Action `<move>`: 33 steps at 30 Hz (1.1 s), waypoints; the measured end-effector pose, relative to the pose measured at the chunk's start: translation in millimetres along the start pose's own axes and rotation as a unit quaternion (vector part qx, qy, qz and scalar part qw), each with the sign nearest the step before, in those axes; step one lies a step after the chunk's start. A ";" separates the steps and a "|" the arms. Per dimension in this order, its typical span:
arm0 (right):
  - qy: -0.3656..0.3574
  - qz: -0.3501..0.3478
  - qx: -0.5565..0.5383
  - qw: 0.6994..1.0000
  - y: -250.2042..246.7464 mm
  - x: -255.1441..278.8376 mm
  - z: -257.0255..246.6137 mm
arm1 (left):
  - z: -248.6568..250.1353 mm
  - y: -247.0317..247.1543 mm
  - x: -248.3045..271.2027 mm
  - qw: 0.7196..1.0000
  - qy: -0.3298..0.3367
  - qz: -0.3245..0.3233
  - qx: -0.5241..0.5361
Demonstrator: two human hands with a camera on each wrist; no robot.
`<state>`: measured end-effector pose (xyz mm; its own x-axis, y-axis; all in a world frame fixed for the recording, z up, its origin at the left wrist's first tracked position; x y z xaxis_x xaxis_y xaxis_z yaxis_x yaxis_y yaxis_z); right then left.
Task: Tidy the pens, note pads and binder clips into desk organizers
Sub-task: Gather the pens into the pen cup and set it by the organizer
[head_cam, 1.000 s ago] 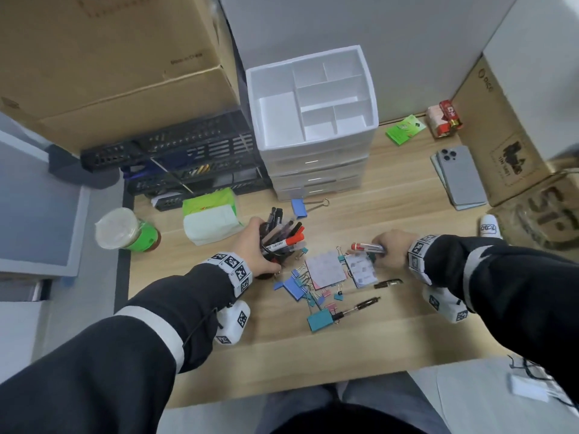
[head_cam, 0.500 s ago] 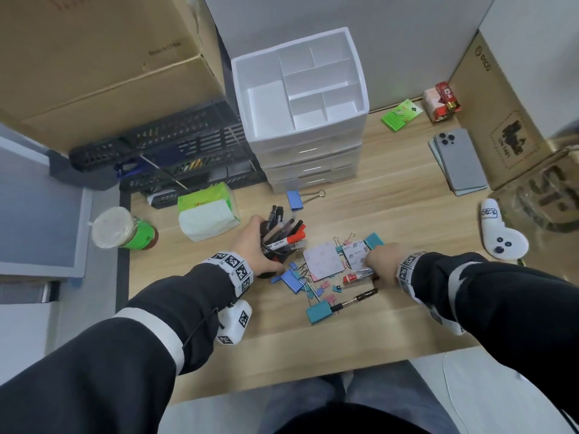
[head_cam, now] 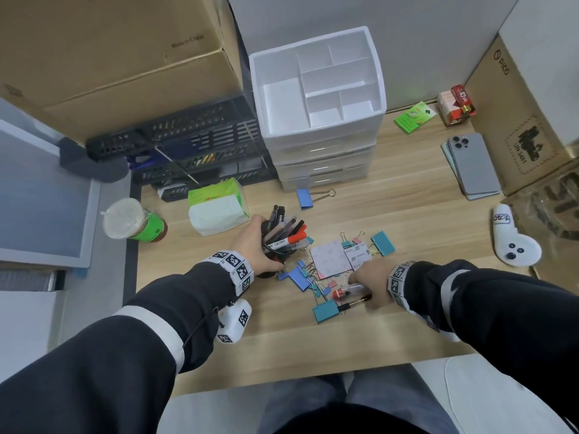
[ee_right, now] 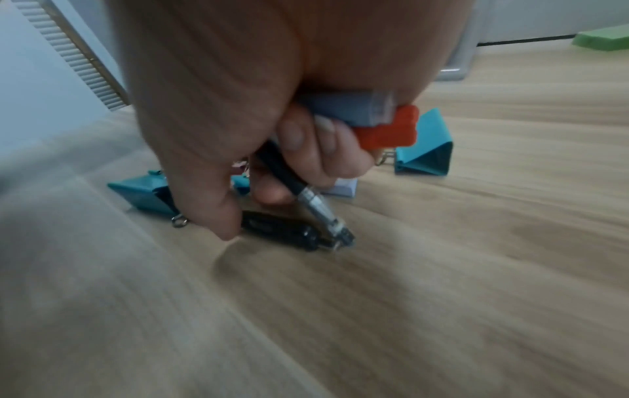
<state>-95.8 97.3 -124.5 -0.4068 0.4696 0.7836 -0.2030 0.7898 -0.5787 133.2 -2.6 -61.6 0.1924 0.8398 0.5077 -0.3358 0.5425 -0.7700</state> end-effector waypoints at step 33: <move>0.117 0.032 -0.490 0.863 -36.8 -1.4 41.9 | -6.0 -3.6 -7.1 1.000 0.001 -0.004 -0.005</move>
<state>-125.1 51.1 -113.7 -0.1756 0.5002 0.8479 0.7106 0.6605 -0.2425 138.5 -10.4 -64.8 0.1975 0.8353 0.5131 -0.3249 0.5496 -0.7697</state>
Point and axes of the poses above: each hand's wrist, its own x-axis away from the middle knuckle, its own y-axis out of the palm, z = x × y, the point moved 7 cm from there along -x, towards the middle knuckle, and after that the axes turned 1 degree about -x, right-handed, at the moved point
